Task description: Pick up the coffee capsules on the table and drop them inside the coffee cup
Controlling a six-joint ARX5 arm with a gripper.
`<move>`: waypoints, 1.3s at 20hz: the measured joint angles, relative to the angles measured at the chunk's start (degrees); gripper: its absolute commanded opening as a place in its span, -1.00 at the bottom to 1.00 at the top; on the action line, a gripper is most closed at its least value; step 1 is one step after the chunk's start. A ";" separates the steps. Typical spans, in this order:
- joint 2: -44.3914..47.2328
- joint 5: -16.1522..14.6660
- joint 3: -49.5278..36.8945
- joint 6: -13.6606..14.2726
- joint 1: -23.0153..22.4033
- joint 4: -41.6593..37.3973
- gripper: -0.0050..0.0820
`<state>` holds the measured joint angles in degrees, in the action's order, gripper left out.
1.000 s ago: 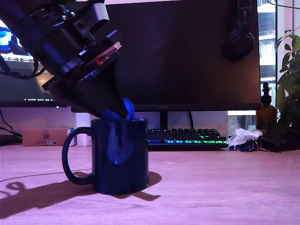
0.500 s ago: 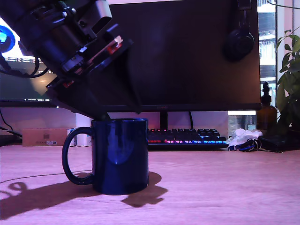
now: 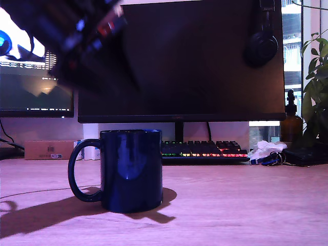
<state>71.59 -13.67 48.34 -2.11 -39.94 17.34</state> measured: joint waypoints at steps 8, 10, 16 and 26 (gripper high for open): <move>-4.26 -3.10 -0.02 1.22 7.08 -3.23 -0.92; -5.16 -3.76 -0.04 1.49 10.36 -3.28 -0.92; -13.03 -5.84 -3.93 1.68 20.61 -3.56 -0.92; -32.17 -2.29 -11.34 -0.72 27.65 1.75 -0.92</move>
<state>39.42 -15.97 36.99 -2.83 -12.29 19.09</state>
